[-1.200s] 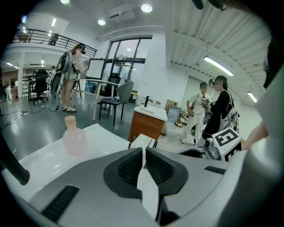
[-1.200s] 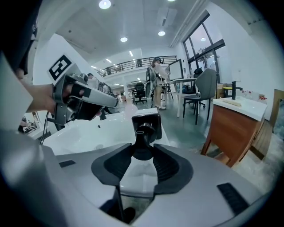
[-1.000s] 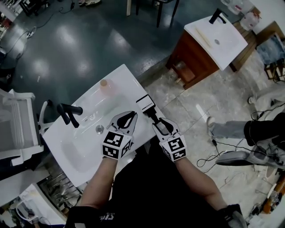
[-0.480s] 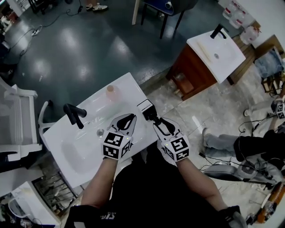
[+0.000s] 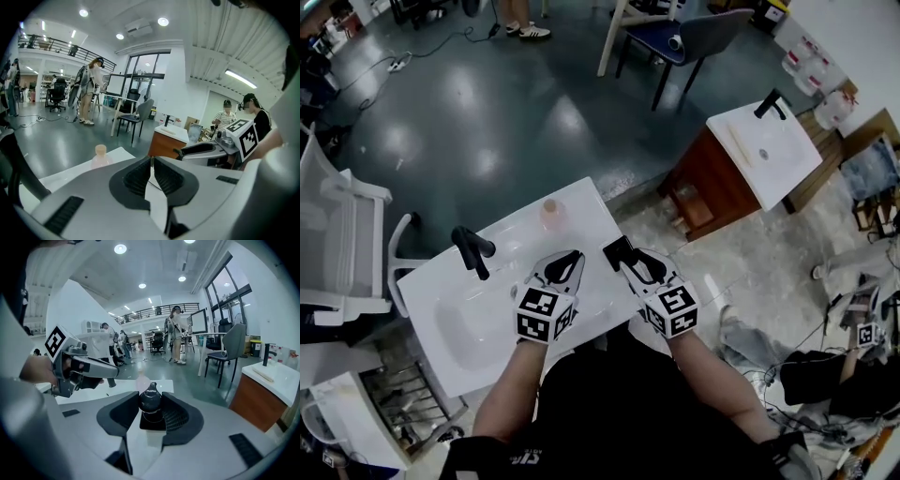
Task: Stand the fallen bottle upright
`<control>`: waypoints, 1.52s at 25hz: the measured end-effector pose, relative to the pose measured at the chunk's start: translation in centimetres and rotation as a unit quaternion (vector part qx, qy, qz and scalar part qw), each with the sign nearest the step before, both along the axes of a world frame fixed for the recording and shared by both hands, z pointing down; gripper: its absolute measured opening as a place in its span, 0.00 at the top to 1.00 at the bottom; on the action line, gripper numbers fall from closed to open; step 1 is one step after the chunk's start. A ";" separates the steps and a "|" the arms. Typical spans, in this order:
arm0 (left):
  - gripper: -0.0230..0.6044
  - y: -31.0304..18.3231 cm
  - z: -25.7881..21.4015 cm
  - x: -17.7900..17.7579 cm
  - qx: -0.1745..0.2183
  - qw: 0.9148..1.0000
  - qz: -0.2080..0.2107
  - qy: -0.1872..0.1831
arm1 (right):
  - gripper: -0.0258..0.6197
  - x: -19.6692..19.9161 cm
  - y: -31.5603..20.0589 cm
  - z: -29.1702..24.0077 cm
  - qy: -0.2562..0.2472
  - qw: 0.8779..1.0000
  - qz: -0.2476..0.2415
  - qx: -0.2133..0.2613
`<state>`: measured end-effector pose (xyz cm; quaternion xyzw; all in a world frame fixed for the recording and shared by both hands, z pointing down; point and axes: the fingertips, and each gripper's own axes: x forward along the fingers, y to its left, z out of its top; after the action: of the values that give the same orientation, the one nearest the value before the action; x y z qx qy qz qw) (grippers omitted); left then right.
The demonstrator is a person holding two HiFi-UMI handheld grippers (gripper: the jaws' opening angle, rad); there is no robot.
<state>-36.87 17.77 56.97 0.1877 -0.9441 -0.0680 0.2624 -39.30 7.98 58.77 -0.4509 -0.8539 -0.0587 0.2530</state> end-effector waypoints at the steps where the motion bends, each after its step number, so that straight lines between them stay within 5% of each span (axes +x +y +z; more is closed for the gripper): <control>1: 0.90 0.5 -0.1 0.0 -0.001 1.000 -0.006 -0.001 | 0.71 -0.4 0.4 -0.1 0.002 1.000 -0.002 -0.001; 16: 0.90 3.3 -1.7 2.8 0.006 0.999 -0.050 -0.014 | 0.72 -1.2 0.5 -0.7 0.017 0.999 0.026 -0.022; 30: 0.90 3.1 -5.6 6.6 0.010 0.998 -0.005 -0.062 | 0.82 4.8 -2.2 -7.2 -0.045 0.994 0.074 -0.060; 38: 0.90 2.1 -9.8 6.2 0.002 0.995 0.000 -0.097 | 0.86 4.9 -4.5 -11.4 -0.070 0.990 0.087 -0.091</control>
<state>-30.68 19.87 47.13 0.1935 -0.9650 -0.0513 0.1694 -34.42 3.52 47.41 -0.3905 -0.9075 0.0100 0.1546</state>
